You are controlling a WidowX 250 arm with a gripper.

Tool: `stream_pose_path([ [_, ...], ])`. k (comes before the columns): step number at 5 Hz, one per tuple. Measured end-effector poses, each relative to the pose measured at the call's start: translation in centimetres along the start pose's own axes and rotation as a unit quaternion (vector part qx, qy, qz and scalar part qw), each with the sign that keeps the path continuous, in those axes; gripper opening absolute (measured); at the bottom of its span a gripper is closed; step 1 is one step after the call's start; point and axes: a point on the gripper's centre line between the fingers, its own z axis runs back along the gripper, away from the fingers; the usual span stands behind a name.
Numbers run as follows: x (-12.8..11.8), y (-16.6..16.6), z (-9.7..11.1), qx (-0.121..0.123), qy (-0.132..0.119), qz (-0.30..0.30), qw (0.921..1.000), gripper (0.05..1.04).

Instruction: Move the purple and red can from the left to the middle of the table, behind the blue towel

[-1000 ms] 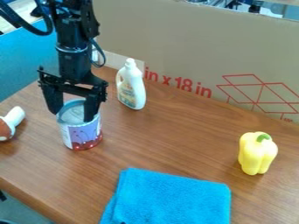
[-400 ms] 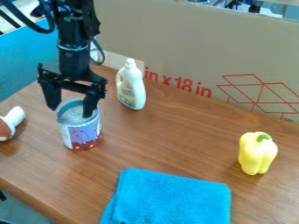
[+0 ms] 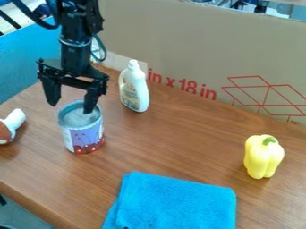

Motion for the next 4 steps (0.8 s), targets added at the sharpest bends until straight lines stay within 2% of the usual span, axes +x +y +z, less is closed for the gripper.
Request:
stream_pose_path([
  [1,-0.1,0.1,-0.9,0.012,0.017,-0.003,0.9998,1.001],
  [2,-0.1,-0.7,-0.9,0.021,0.016,-0.011,0.9996,1.001],
  [3,-0.4,-2.6,-0.9,0.016,0.007,-0.034,0.9993,1.001],
  [4,-1.4,-5.1,-0.7,-0.032,0.000,-0.015,0.9994,1.001],
])
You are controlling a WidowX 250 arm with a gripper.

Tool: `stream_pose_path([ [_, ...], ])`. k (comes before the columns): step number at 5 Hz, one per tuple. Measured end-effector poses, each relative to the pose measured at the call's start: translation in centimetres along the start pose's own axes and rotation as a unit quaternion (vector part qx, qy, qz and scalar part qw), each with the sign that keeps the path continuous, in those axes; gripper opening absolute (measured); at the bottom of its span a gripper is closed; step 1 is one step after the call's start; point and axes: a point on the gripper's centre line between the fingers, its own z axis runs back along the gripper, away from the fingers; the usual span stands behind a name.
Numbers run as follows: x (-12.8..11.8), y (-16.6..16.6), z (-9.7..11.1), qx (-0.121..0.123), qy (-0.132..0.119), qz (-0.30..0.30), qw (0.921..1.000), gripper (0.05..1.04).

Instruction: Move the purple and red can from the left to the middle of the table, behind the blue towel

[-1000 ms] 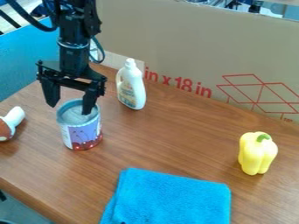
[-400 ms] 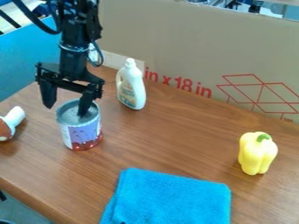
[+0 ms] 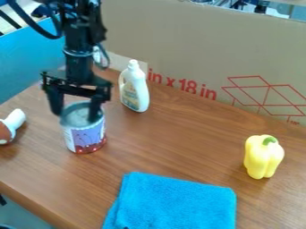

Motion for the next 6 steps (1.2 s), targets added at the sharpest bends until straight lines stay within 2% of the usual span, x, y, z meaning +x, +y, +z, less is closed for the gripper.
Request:
stream_pose_path([
  [1,-1.6,-4.3,0.8,-0.061,-0.007,-0.015,0.9980,1.002],
  [2,-2.2,-7.4,1.3,-0.133,-0.014,-0.009,0.9909,1.001],
  [3,-2.3,-10.7,0.9,-0.158,-0.008,-0.028,0.9871,1.001],
  [4,-1.3,-12.4,0.8,-0.166,-0.004,-0.029,0.9857,1.001],
  [6,-0.4,-13.1,1.2,-0.178,-0.015,-0.045,0.9828,1.001],
])
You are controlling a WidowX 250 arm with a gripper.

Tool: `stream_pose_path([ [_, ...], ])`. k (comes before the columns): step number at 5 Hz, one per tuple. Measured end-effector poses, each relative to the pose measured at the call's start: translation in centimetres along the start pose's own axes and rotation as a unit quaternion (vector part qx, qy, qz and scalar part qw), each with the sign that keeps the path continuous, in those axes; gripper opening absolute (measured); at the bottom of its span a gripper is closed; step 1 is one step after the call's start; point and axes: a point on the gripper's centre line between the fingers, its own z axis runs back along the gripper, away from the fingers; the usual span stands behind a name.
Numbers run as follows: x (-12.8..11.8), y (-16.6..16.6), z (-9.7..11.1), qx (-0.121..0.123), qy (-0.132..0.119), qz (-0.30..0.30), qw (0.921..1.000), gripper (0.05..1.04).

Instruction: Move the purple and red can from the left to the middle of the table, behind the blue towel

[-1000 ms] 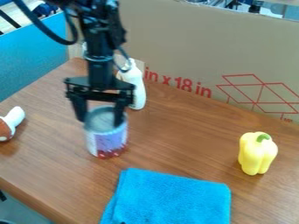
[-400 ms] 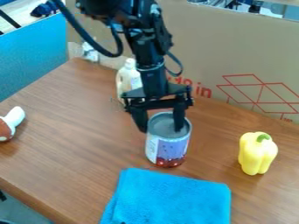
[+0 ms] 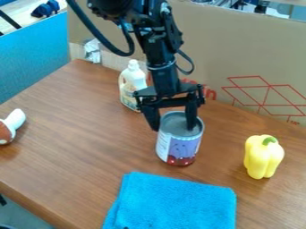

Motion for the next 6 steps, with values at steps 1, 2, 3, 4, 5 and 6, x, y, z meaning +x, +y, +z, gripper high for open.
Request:
stream_pose_path([
  [1,-0.6,0.9,0.6,-0.001,-0.001,-0.002,1.0000,1.001],
  [2,-0.8,1.5,3.0,-0.013,-0.030,-0.014,0.9994,1.001],
  [3,-0.9,2.3,3.8,-0.027,-0.025,-0.018,0.9992,1.001],
  [4,-0.9,4.0,4.8,-0.011,-0.014,-0.026,0.9995,1.001],
  [5,-0.5,6.7,6.5,0.067,0.009,-0.090,0.9936,1.001],
  [6,-0.5,10.0,7.9,0.131,0.014,-0.107,0.9854,1.001],
])
